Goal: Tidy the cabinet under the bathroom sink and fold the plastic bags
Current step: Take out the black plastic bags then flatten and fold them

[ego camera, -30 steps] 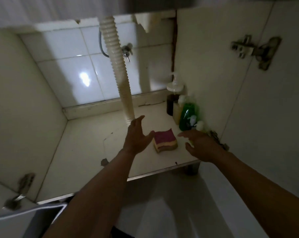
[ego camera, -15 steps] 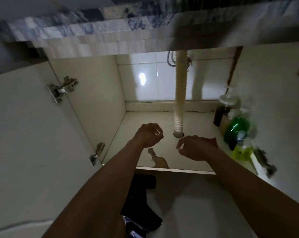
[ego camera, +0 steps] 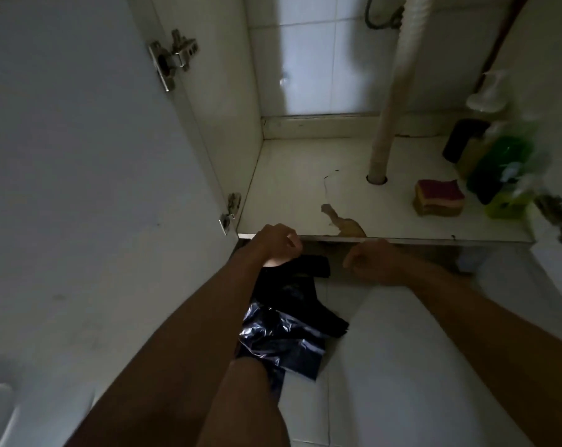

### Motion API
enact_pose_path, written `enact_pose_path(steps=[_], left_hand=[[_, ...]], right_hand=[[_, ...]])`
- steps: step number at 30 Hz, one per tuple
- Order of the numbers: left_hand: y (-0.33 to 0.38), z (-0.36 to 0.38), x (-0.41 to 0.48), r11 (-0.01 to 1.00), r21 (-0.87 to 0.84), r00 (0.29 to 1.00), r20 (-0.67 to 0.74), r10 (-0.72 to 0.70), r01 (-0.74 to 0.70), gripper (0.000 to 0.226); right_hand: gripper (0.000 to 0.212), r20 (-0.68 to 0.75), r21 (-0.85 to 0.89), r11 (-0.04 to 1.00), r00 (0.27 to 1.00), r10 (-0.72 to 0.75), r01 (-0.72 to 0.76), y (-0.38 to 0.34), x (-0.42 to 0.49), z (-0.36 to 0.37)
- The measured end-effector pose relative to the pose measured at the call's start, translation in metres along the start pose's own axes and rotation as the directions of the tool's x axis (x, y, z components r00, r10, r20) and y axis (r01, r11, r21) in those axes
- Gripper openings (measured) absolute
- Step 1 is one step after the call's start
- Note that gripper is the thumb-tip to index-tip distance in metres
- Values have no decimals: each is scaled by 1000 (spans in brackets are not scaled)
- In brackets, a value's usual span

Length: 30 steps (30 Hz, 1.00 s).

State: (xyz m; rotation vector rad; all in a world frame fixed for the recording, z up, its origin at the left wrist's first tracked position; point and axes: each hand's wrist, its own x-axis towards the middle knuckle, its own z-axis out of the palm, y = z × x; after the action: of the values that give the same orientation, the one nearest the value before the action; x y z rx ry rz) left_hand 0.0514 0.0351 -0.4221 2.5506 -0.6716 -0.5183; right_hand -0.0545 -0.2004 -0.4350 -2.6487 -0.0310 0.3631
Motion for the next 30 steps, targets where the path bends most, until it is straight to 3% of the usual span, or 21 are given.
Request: enact_pose_path(steps=[4,7,10,12,14,17,22,27,30], left_hand=[[-26,7,-16,990,141,996,83,-31,19,22],[-49,32,-14,982,190,977,205,-63,24,44],[-64,59,-16,927,366,969,248,-15,-79,63],[-70,74,-19,887,448,968,252,-7,-110,63],[-76,82,-19,868,485,975,223,0,-111,48],[-87,86,-16,906,419,992,129,15,-68,21],[-96,79,-15,961,276,998,69,6,-24,19],[-91,66,-34,995,95,999,29,-15,12,3],[-94,52,-44,998,11,998,21,-65,64,14]], right_hand=[[29,65,51,996,995,73,-77,-22,-5,18],[30,43,59,989,990,132,-134,-30,-2,35],[30,67,8,977,975,212,-213,-33,-5,70],[37,61,-15,955,953,296,-295,-32,-9,97],[43,55,-51,925,924,378,-376,-34,-16,118],[38,31,-77,906,907,420,-417,-36,-20,138],[31,23,-27,933,933,358,-358,-40,-14,142],[54,1,44,941,941,337,-337,-50,-13,154],[25,-49,67,953,952,301,-297,-60,-5,154]])
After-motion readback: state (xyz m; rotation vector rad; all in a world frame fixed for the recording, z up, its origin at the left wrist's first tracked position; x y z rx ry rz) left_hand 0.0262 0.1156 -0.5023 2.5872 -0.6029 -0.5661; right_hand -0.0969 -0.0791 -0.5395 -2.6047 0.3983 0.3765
